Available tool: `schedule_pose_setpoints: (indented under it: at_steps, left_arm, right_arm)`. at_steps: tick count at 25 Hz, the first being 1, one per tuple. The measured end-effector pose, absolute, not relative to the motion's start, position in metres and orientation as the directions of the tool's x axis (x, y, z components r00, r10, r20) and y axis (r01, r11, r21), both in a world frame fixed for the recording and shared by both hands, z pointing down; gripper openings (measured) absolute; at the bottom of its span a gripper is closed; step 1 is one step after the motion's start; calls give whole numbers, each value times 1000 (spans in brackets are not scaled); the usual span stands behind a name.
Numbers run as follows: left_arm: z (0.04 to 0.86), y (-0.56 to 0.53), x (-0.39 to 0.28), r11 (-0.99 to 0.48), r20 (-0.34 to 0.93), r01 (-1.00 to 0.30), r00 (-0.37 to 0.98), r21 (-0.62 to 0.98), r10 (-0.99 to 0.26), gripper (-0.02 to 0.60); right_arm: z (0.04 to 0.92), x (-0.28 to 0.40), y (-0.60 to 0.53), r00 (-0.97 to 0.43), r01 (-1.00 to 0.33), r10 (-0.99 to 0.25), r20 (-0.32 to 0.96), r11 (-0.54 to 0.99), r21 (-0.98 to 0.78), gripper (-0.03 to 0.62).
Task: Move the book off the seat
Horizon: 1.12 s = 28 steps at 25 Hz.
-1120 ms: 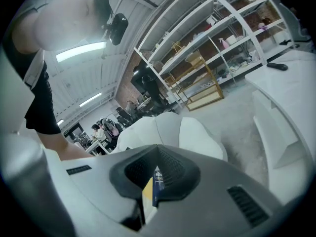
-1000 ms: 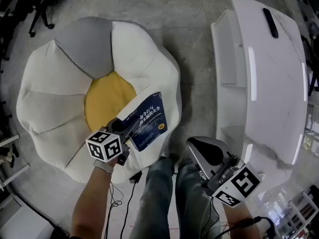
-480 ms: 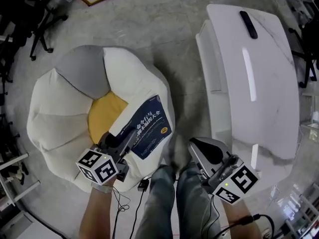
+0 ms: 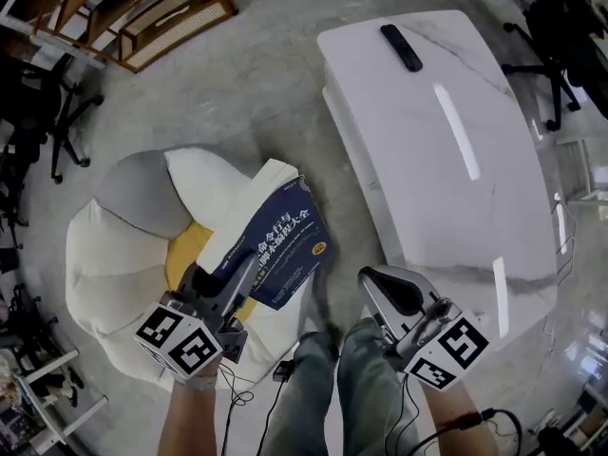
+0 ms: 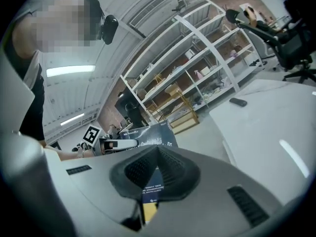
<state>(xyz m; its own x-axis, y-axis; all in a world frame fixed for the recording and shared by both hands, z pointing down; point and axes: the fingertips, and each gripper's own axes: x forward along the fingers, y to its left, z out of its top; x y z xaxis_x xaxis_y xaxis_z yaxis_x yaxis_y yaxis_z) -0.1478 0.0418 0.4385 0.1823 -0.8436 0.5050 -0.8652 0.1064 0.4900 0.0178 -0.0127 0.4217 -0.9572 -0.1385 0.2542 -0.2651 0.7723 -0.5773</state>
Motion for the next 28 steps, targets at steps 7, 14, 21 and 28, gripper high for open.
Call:
schedule_pose_setpoints:
  at_steps: [7,14,21,28]
  left_arm:
    - [424,-65,-43,-75,457,-856,345,511,-820,169]
    - [429,-121,43,-186,411,-789,487,585,-771,169]
    - [453,-166,113,-214,391,-719,574,662,-719,169]
    - [485,-197,163,-180,320,-587,643,789,-696,169]
  right_arm:
    - [427,129,-73,-900,-434,-351,258,677,-594,5]
    - [436,214,-93,-812,-569,-505,293,573,-590,5]
    - [449,272,-115,-753,-624,-585,301,491,-607,5]
    - [465,314,-127,-713,-647,-634,301,429,-630,5]
